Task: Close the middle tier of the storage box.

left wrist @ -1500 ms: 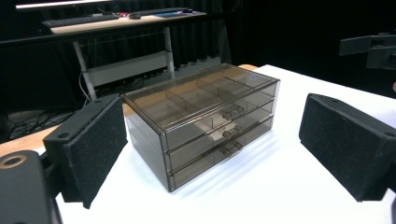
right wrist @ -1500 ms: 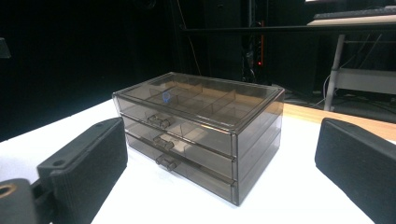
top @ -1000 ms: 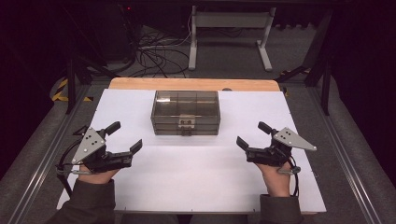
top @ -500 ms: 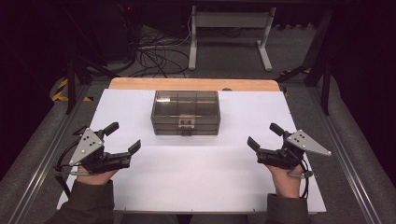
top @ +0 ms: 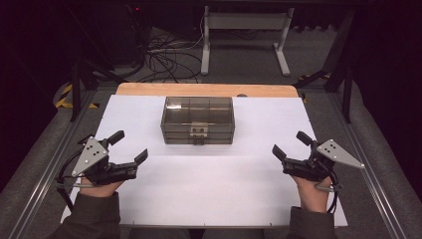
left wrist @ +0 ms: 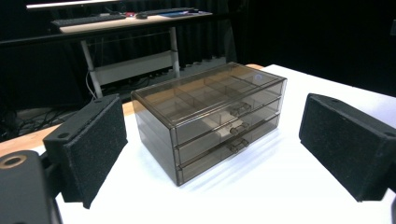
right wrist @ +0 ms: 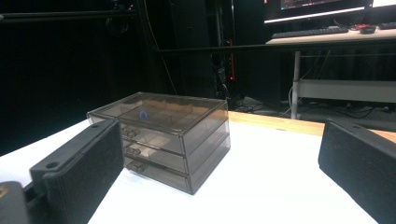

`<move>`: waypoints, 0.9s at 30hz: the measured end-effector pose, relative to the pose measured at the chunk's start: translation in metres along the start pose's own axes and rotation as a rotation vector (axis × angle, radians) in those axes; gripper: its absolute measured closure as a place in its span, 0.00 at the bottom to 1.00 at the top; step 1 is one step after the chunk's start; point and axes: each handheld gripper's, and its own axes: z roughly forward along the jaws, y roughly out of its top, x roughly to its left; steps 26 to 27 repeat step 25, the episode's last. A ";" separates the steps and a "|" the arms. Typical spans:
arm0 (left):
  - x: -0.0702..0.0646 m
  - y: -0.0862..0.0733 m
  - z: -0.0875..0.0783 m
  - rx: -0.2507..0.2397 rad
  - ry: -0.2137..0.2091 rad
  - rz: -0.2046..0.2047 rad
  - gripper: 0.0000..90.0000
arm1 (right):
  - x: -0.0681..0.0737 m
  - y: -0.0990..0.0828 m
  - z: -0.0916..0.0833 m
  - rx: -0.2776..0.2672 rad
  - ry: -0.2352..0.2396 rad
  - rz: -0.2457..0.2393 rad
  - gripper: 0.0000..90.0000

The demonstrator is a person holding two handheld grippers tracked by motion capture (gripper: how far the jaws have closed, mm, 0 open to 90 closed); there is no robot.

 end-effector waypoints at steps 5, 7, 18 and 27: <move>0.001 0.000 0.000 0.002 0.000 0.001 0.09 | -0.001 0.001 -0.001 -0.002 -0.001 -0.001 0.01; 0.001 -0.001 0.000 0.003 -0.001 0.000 0.09 | -0.002 0.001 -0.002 -0.002 -0.002 -0.002 0.01; 0.003 -0.003 0.000 0.007 0.000 -0.006 0.09 | -0.001 0.000 0.002 0.012 0.004 -0.007 0.01; 0.004 -0.004 0.002 0.012 -0.004 -0.007 0.09 | 0.000 0.000 0.004 0.020 -0.008 -0.021 0.01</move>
